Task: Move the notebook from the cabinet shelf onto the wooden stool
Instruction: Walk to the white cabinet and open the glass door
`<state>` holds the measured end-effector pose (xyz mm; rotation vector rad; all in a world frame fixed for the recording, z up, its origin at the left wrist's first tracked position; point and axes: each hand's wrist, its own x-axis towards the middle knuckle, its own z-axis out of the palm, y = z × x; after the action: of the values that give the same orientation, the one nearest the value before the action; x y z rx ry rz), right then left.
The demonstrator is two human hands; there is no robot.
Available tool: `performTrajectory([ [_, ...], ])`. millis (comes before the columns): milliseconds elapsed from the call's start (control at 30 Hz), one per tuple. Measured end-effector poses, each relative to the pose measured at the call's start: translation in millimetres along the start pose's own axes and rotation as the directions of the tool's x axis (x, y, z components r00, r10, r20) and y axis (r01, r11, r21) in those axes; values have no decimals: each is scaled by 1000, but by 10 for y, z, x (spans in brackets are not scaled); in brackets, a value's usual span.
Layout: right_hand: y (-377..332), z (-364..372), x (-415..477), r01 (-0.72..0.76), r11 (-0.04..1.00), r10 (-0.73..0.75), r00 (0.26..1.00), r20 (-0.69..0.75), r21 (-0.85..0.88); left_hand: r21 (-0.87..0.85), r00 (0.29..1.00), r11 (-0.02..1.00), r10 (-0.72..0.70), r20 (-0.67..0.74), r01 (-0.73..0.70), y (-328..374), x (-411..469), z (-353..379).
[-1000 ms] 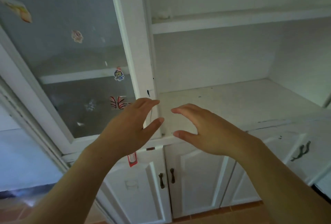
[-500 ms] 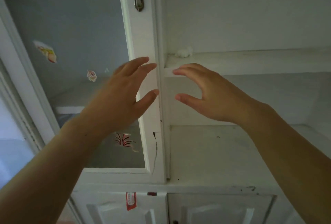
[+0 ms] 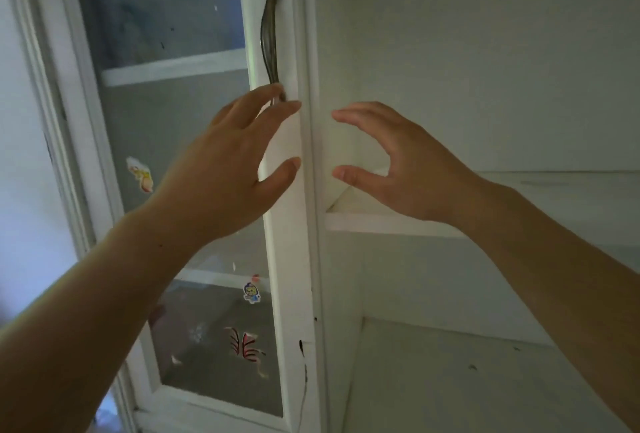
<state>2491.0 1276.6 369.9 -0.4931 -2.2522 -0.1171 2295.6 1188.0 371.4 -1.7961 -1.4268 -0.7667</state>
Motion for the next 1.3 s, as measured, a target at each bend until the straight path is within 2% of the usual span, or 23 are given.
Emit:
performTrajectory([
  [267, 218, -76, 470, 118, 990, -116, 993, -36, 77, 78, 986, 994, -67, -156, 79, -76, 480, -242],
  [567, 345, 24, 853, 209, 953, -160, 961, -224, 218, -40, 972, 989, -150, -183, 145, -99, 816, -128],
  [667, 415, 119, 894, 191, 941, -142, 972, -187, 281, -85, 967, 985, -164, -193, 150, -116, 862, -58],
  [900, 413, 209, 965, 149, 912, -116, 987, -108, 381, -29, 961, 988, -153, -230, 151, -208, 875, 84],
  [1300, 492, 300, 945, 167, 879, -131, 985, -112, 447, -127, 966, 985, -145, -215, 120, -230, 850, 120],
])
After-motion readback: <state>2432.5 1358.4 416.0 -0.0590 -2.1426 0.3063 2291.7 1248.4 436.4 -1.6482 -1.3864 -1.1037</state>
